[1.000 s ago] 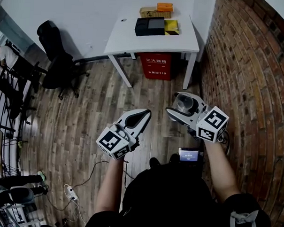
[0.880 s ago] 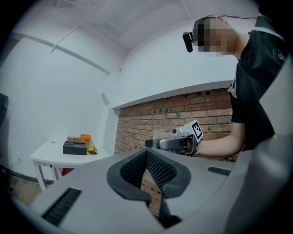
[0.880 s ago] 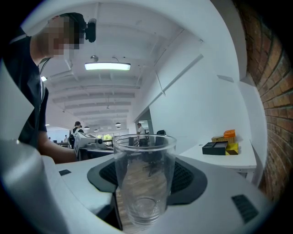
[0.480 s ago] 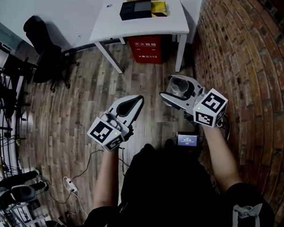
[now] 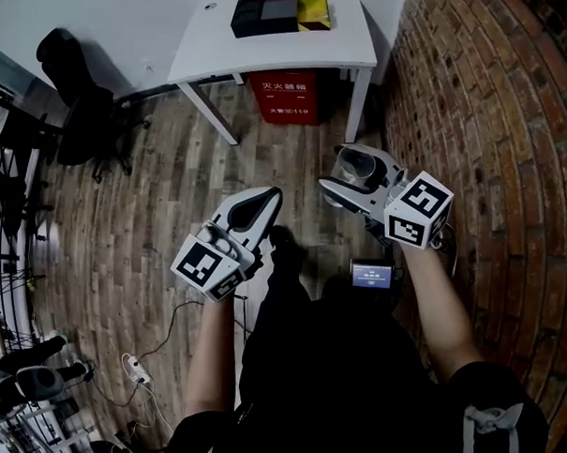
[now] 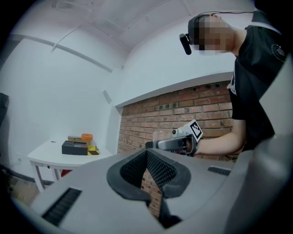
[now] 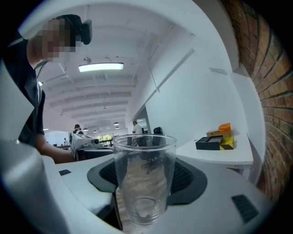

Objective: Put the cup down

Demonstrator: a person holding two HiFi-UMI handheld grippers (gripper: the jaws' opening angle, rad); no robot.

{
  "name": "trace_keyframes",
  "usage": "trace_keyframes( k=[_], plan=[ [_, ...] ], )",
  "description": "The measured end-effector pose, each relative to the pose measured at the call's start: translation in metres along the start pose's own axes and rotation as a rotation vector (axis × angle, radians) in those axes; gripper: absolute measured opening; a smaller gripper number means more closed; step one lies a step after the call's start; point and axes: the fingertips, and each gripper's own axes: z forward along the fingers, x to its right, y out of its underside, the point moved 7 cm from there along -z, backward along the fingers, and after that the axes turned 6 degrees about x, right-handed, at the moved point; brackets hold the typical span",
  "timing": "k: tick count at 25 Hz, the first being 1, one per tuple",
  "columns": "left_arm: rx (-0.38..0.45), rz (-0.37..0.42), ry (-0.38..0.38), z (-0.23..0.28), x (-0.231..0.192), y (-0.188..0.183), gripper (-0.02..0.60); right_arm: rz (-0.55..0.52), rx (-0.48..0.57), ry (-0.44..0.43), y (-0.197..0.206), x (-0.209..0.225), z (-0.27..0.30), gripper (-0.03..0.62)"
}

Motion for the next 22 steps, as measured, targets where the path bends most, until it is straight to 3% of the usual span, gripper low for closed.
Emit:
trace_keyframes(
  k=[8,17,22],
  plan=[
    [-0.010,-0.012,0.054,0.037,-0.105,0.008,0.008,0.001,-0.008,0.059,-0.003,0.071,0.069,0.283],
    [-0.022,-0.022,0.129,0.075,-0.251,-0.021,0.008,-0.009,0.015,0.159,-0.036,0.151,0.173,0.284],
    [-0.016,-0.023,0.143,0.084,-0.300,-0.029,0.008,-0.006,0.008,0.167,-0.042,0.176,0.213,0.283]
  ],
)
